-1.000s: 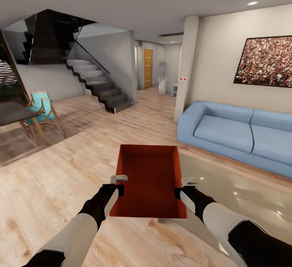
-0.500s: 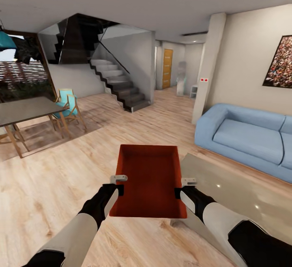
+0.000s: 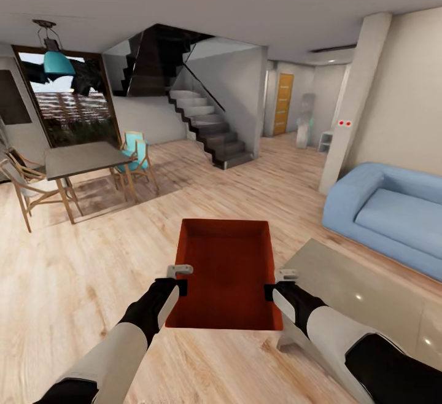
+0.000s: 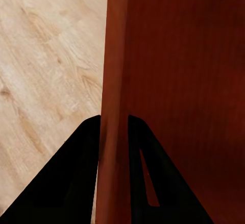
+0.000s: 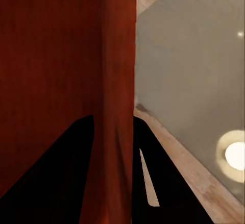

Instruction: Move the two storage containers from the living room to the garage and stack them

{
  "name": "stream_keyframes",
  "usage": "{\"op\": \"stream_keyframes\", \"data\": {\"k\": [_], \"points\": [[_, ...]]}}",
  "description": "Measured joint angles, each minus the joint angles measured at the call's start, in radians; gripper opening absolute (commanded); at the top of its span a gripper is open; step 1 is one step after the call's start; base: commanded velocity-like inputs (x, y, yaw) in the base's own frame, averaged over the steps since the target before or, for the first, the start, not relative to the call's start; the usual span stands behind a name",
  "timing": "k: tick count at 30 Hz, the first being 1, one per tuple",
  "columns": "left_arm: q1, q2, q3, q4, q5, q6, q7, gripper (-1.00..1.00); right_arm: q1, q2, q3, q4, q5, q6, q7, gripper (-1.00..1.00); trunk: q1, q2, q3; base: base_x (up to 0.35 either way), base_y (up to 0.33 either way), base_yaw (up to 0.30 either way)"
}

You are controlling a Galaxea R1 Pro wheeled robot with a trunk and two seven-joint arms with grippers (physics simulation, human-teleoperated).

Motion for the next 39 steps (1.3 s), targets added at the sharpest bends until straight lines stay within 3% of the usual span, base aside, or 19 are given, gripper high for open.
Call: {"op": "stream_keyframes", "data": {"k": [19, 35, 39], "points": [[0.0, 0.0, 0.0, -0.001, 0.0, 0.002, 0.0, -1.0, 0.0, 0.0, 0.0, 0.0, 0.0, 0.001, 0.0, -1.0, 0.0, 0.0, 0.0, 0.0, 0.0, 0.294], [0.0, 0.001, 0.0, -0.001, -0.005, -0.008, -0.005, -1.0, 0.0, 0.001, -0.004, 0.0, 0.005, -0.01, 0.0, -1.0, 0.0, 0.0, 0.0, 0.0, 0.0, 0.018], [0.0, 0.001, -0.003, 0.012, -0.004, -0.069, -0.011, -1.0, 0.0, 0.0, 0.004, 0.002, 0.004, -0.06, -0.001, -1.0, 0.0, 0.0, 0.0, 0.0, 0.0, 0.0]]}}
